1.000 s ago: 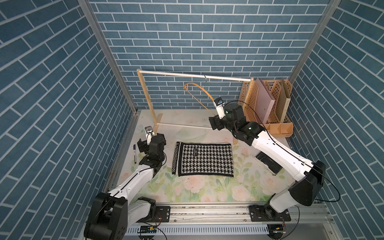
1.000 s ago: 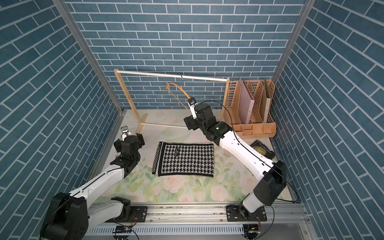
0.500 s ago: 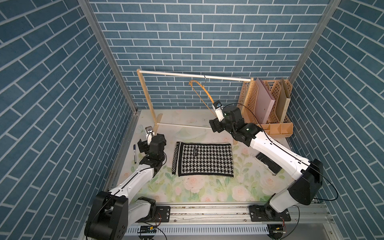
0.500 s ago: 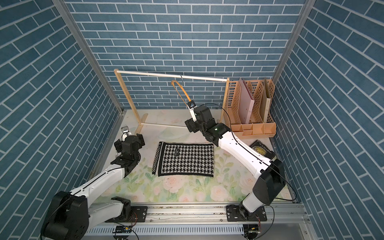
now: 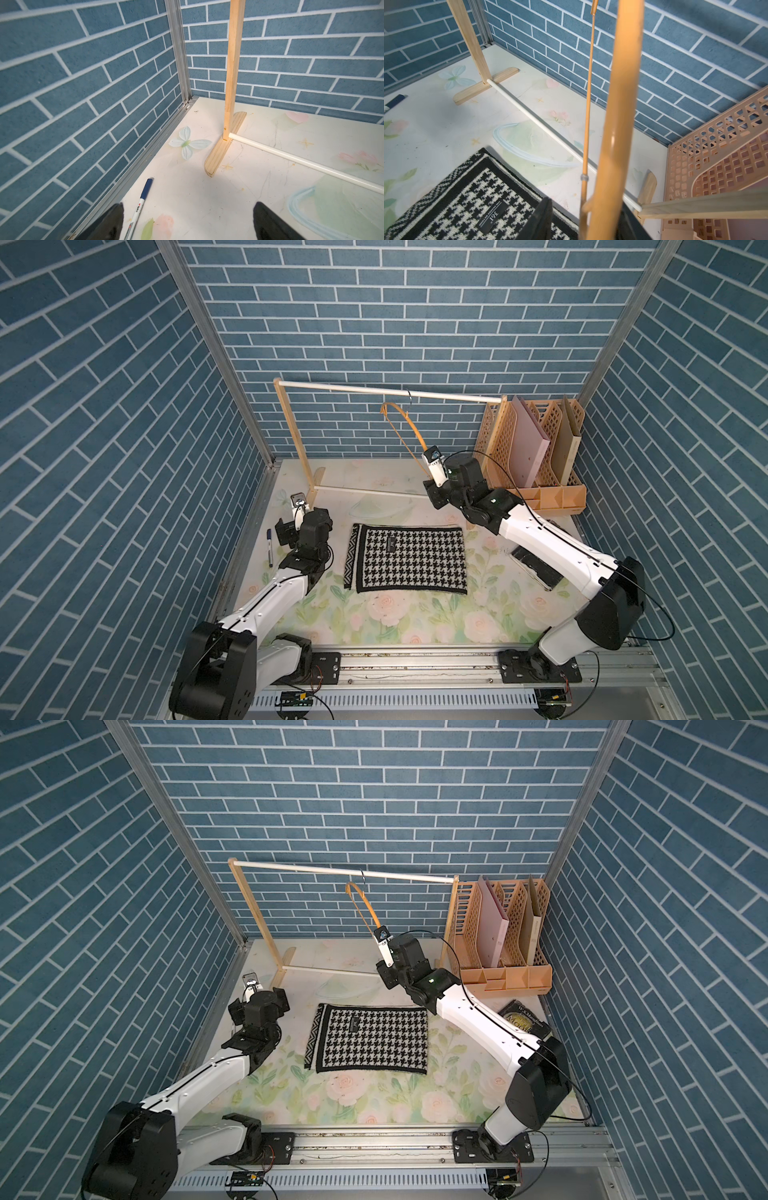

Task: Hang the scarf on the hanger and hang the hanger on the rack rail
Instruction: Pick up the hanger from the clothesline.

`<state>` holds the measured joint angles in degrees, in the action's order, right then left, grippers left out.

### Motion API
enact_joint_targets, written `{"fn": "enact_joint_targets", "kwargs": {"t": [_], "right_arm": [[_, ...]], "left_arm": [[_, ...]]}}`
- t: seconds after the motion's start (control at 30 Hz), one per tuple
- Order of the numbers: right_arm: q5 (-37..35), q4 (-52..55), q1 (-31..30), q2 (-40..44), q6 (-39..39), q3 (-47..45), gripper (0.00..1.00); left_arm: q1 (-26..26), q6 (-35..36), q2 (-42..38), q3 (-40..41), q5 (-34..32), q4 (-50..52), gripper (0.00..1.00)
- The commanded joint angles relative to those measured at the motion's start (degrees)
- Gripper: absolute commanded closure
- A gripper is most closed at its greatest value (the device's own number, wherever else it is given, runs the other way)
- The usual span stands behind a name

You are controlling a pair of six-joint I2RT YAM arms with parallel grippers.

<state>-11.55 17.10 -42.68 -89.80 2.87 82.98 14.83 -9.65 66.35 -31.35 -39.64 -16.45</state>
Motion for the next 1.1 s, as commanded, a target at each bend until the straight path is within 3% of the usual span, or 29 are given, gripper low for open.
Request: {"fn": "enact_joint_targets", "kwargs": {"t": [0.0, 0.33, 0.43, 0.67, 0.83, 1.07], "right_arm": [[1.9, -1.2, 0.2, 0.7, -0.1, 0.2, 0.58], [4.1, -1.0, 0.2, 0.2, -0.2, 0.6, 0.87], [4.8, -1.0, 0.2, -0.1, -0.2, 1.0, 1.0], [6.5, -3.3, 0.0, -0.5, -1.7, 1.8, 1.0], [5.2, -5.3, -0.5, -0.7, -1.9, 5.7, 1.0], [2.0, -8.1, -2.7, 1.7, -0.9, 6.1, 1.0]], "left_arm": [[0.2, 0.1, 0.6, -0.6, -1.1, 1.3, 0.01], [0.2, -0.1, 0.5, -0.6, -2.4, 1.2, 0.0], [0.2, -0.1, 0.2, -0.5, -3.2, 0.8, 0.01], [0.2, -0.5, -0.8, -2.5, -2.8, 2.2, 0.0], [0.2, -3.7, -0.1, -10.8, 4.6, 12.3, 0.0], [1.9, -9.7, -2.4, -21.4, 8.3, 21.5, 0.0]]}}
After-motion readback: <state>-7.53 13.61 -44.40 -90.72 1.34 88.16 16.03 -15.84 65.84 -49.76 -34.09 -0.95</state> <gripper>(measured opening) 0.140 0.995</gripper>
